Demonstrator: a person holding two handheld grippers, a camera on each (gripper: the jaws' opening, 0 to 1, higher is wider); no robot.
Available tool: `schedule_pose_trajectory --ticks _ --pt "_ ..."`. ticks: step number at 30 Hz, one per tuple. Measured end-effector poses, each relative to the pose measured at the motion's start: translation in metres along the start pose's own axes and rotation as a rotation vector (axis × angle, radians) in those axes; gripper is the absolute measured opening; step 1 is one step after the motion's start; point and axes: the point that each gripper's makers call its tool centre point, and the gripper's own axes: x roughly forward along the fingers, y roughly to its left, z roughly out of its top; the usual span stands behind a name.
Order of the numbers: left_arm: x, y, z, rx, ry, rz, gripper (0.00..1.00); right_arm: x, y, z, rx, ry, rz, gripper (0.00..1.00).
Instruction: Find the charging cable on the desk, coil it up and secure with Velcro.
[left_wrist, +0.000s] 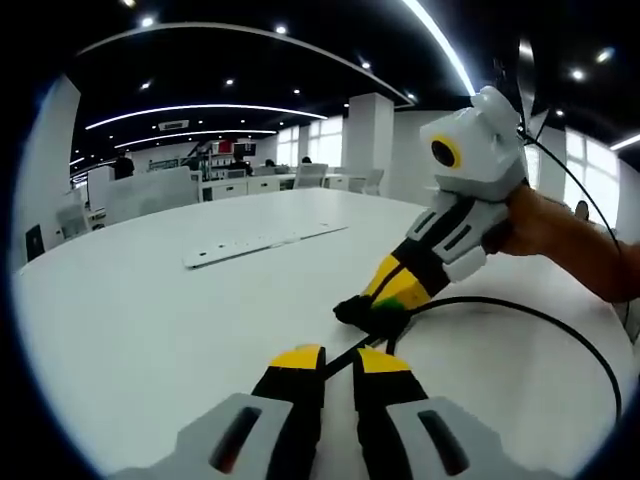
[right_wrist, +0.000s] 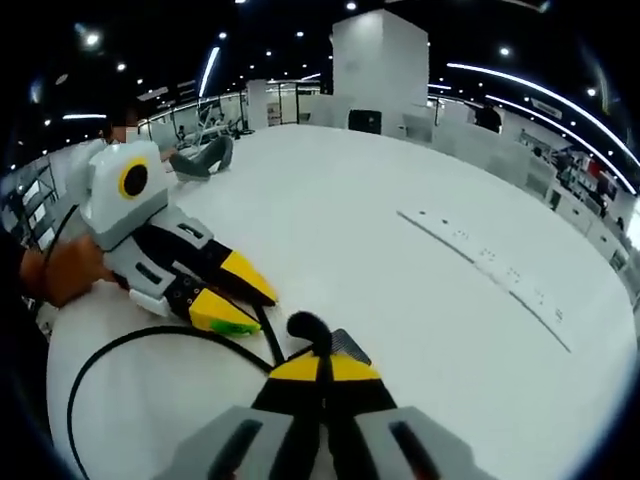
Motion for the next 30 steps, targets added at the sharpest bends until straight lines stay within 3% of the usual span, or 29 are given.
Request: schedule_pose_trajectory --ticks 3,5,9,13,17,21,23,27,30 --pt "0.000 0.000 0.000 0.000 0.001 0.001 0.12 0.000 0.002 0.000 -0.006 0.005 0.010 0.02" --pt "0.000 0.000 0.000 0.001 0.001 0.001 0.12 0.000 0.002 0.000 -0.071 0.004 -0.004 0.03" --pt "0.001 0.000 0.000 0.001 0.001 -0.001 0.12 -0.007 -0.002 0.001 -0.017 -0.036 -0.059 0.06" --pt "0.001 0.000 0.000 0.000 0.000 0.000 0.12 -0.020 -0.005 0.013 0.052 -0.136 -0.074 0.13" --pt "0.001 0.000 0.000 0.000 0.000 -0.001 0.12 -0.024 0.002 0.004 0.102 -0.079 -0.063 0.03" --pt "0.001 0.000 0.001 0.000 -0.001 -0.001 0.12 -0.012 0.013 0.000 0.117 -0.040 -0.020 0.03" --pt "0.001 0.000 0.001 0.000 -0.001 -0.002 0.12 -0.009 0.012 0.002 0.116 -0.043 -0.018 0.03" --pt "0.001 0.000 0.001 -0.001 -0.001 -0.002 0.12 -0.004 0.006 -0.002 0.185 0.027 0.010 0.02" --pt "0.001 0.000 0.001 -0.001 -0.002 -0.003 0.12 -0.003 0.007 -0.002 0.164 0.044 0.037 0.02"
